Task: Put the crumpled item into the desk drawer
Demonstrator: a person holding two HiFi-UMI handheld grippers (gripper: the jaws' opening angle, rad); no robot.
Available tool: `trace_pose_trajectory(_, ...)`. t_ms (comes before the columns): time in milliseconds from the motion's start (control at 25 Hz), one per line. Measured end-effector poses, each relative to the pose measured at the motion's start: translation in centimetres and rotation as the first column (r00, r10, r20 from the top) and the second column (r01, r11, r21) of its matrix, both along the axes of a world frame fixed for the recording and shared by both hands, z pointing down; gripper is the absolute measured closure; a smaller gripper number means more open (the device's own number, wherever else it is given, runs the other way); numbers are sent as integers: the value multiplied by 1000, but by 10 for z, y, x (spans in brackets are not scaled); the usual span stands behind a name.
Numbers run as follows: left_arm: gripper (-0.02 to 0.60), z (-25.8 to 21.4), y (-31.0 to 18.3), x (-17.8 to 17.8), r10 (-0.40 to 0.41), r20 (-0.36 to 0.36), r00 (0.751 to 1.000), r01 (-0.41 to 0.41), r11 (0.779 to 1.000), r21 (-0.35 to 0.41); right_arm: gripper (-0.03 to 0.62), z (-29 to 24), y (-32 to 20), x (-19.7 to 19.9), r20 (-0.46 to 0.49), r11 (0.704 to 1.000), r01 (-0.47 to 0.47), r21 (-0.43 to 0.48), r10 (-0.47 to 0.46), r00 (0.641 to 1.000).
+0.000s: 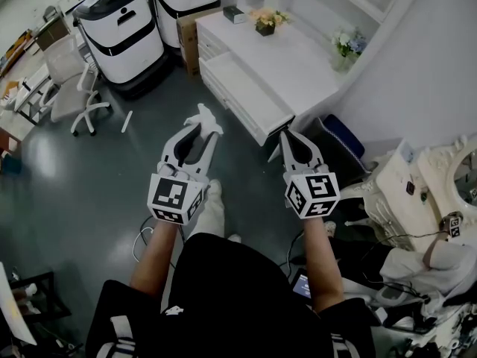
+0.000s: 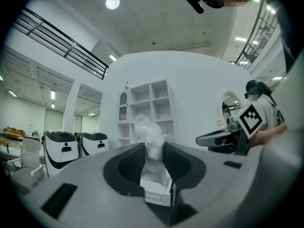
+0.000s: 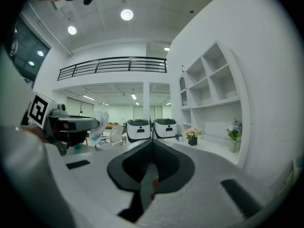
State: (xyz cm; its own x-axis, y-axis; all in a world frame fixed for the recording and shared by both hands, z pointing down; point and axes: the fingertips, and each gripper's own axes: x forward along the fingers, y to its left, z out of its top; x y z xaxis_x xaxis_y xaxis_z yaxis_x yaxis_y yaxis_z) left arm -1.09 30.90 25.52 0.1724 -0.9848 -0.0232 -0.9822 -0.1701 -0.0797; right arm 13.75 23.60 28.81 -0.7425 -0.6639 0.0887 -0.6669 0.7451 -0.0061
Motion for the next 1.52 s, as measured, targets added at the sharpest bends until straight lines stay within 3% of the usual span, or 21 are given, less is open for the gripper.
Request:
trace_pose_trajectory(720, 476, 14, -62, -21, 4, -8, 1000, -4, 1000, -24, 597, 11, -60, -22, -16, 1000, 5, -8, -5, 1000)
trace_pose_trajectory(1520, 476, 45, -240, -90, 48, -37, 998, -52, 992, -113, 597, 39, -229, -91, -58, 996, -31, -85, 26, 998)
